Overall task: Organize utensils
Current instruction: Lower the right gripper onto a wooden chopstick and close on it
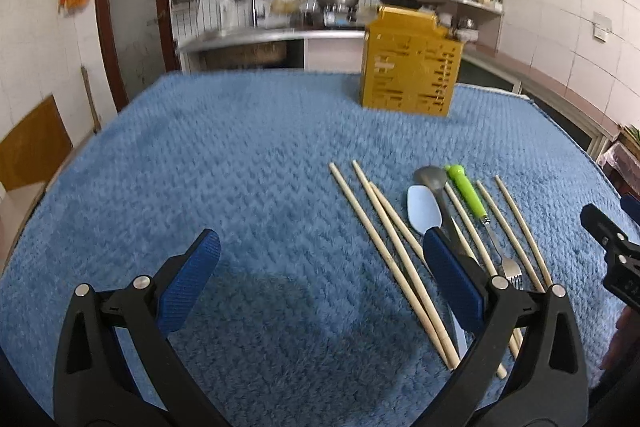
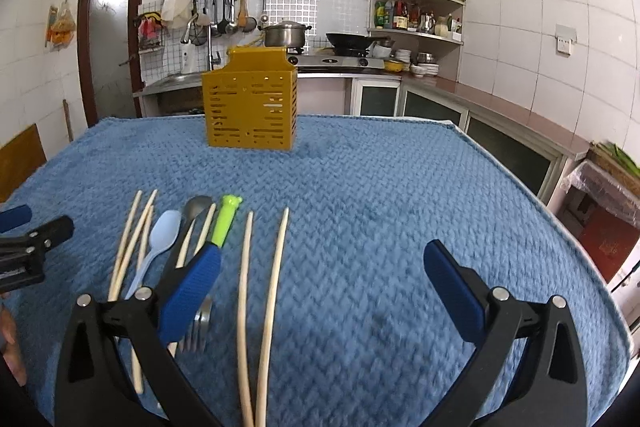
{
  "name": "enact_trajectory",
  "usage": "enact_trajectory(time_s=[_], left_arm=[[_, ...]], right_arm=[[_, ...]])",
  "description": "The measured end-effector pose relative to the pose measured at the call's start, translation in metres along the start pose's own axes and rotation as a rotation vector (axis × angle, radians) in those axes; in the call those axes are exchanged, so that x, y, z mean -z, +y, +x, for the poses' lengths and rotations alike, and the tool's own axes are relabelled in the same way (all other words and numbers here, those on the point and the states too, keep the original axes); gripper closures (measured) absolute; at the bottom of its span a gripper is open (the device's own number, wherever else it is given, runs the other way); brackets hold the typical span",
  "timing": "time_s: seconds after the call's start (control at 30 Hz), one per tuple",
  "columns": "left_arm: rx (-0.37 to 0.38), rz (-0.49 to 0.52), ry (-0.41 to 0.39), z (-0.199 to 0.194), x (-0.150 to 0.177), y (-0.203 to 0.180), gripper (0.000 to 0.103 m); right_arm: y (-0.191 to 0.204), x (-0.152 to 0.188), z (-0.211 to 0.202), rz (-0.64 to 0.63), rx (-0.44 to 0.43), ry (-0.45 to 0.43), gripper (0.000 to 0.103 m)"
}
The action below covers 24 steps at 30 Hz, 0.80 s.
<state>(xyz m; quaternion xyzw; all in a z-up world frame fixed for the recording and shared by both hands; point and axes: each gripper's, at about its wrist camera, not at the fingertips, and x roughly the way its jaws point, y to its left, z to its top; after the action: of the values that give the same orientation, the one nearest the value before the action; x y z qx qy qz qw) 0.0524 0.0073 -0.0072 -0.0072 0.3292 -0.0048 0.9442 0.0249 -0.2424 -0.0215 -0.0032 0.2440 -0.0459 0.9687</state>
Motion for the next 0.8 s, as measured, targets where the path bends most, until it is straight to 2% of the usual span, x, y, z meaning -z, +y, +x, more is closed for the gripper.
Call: enact_trajectory(time_s=[0.07,0.23,0.53,0.7,0.8], left_arm=[[0.001,-0.005,0.039,0.007,-0.006,0.001,0.005],[0.010,-0.009,0.086,0.024,-0.017,-0.001,0.005],[0.007,-0.051,0.150,0.058,-0.032,0.002,0.006],[0.038,-0.108,0.245,0.090,-0.038,0.007,0.006],[0.027,-0.120,0.284,0.105,-0.039,0.009,0.006]], right_arm=[[0.003,-0.006,0.012,-0.006,-0.013,0.029,0.004],[0.007,-0.013,0.047,-0.004,-0.028,0.110,0.004],[0.012,-0.023,0.091,-0.010,-0.037,0.200,0.004],[0.016,-0.023,0.111,-0.008,-0.047,0.267,0.004],[0.021,-0.024,0.121,-0.022,-0.038,0.293,0.005]])
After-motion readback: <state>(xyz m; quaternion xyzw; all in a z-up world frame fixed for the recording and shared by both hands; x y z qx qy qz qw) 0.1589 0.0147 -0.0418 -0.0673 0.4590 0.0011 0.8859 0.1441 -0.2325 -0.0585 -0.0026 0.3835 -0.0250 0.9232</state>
